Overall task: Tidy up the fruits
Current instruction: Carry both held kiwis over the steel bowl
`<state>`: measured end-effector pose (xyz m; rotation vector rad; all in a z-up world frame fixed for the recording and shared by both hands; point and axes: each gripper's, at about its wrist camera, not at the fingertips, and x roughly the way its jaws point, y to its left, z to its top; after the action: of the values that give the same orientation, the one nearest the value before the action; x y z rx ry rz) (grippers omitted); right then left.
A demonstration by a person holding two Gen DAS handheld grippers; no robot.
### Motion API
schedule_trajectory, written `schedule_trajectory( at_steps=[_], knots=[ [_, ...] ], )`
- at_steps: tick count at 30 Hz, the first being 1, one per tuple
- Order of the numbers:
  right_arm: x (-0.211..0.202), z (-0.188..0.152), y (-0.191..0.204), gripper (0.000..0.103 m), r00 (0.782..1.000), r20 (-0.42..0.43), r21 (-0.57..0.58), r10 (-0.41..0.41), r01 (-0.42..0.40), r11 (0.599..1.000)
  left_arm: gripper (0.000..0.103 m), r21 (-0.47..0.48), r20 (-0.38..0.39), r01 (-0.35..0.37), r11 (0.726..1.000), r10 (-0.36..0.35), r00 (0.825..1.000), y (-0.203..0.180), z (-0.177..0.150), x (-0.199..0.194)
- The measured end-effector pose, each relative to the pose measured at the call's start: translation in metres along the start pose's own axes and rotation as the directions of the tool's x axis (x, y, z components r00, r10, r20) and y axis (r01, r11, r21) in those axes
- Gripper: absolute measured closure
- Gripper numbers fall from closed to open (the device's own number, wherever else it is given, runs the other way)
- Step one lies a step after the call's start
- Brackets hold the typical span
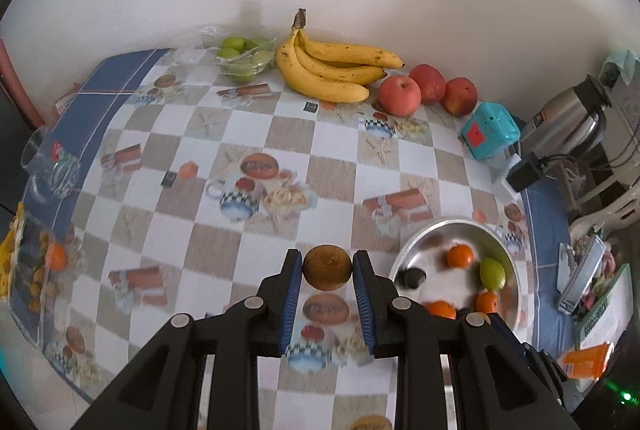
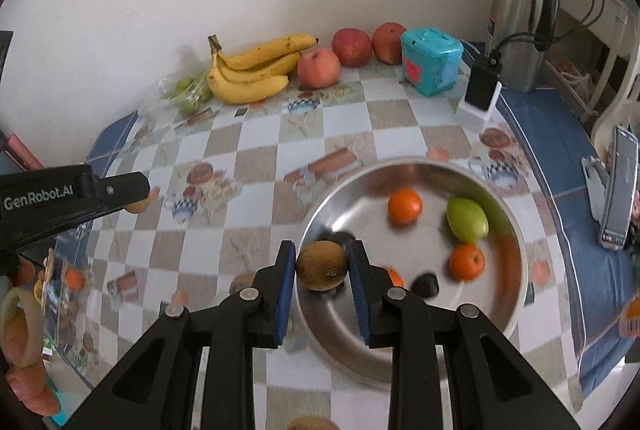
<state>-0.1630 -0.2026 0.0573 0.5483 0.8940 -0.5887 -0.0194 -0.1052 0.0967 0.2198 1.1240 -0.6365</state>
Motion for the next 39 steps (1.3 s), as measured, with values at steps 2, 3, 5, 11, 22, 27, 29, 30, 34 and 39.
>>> schedule_trajectory(
  at_steps=[2, 3, 5, 11, 22, 27, 29, 30, 34, 39],
  knots=[
    [-0.008, -0.008, 0.001, 0.075, 1.000, 0.001, 0.001, -0.001, 0.001, 1.000, 0.075, -0.006, 0.005, 0.005, 1.000, -0.005, 1.000, 0.002, -0.009, -0.009],
    [-0.013, -0.012, 0.001, 0.075, 1.000, 0.002, 0.003, -0.001, 0.001, 1.000, 0.075, -0.008, 0.007, 0.008, 1.000, -0.008, 1.000, 0.003, -0.013, -0.013],
    [-0.021, -0.019, 0.002, 0.075, 1.000, 0.004, 0.001, -0.003, 0.003, 1.000, 0.075, -0.011, 0.016, 0.014, 1.000, -0.013, 1.000, 0.005, -0.023, -0.024],
    [-0.045, -0.042, 0.005, 0.075, 1.000, 0.019, -0.008, -0.012, 0.013, 1.000, 0.075, 0.002, 0.038, 0.046, 0.999, -0.046, 0.998, 0.004, -0.048, -0.043],
    [-0.025, -0.060, -0.005, 0.075, 0.999, -0.024, -0.001, -0.044, 0.044, 0.999, 0.075, 0.022, 0.004, 0.107, 0.994, -0.108, 0.994, -0.005, -0.069, -0.011],
    [0.000, -0.063, -0.015, 0.075, 0.997, -0.063, 0.028, -0.047, 0.049, 0.998, 0.075, 0.034, -0.015, 0.122, 0.992, -0.121, 0.993, -0.010, -0.070, 0.015],
    [0.011, -0.062, -0.020, 0.075, 0.995, -0.089, 0.042, -0.052, 0.056, 0.998, 0.075, 0.044, -0.023, 0.130, 0.991, -0.129, 0.991, -0.014, -0.070, 0.026],
    [0.014, -0.061, -0.022, 0.075, 0.994, -0.099, 0.048, -0.056, 0.061, 0.997, 0.075, 0.047, -0.029, 0.133, 0.990, -0.132, 0.991, -0.016, -0.070, 0.031],
    [0.018, -0.053, -0.031, 0.075, 0.993, -0.094, 0.064, -0.076, 0.082, 0.995, 0.075, 0.052, -0.053, 0.161, 0.985, -0.159, 0.986, -0.024, -0.070, 0.050],
    [0.024, -0.048, -0.048, 0.075, 0.986, -0.113, 0.084, -0.122, 0.132, 0.988, 0.075, 0.060, -0.088, 0.199, 0.978, -0.193, 0.977, -0.035, -0.073, 0.067]
  ],
)
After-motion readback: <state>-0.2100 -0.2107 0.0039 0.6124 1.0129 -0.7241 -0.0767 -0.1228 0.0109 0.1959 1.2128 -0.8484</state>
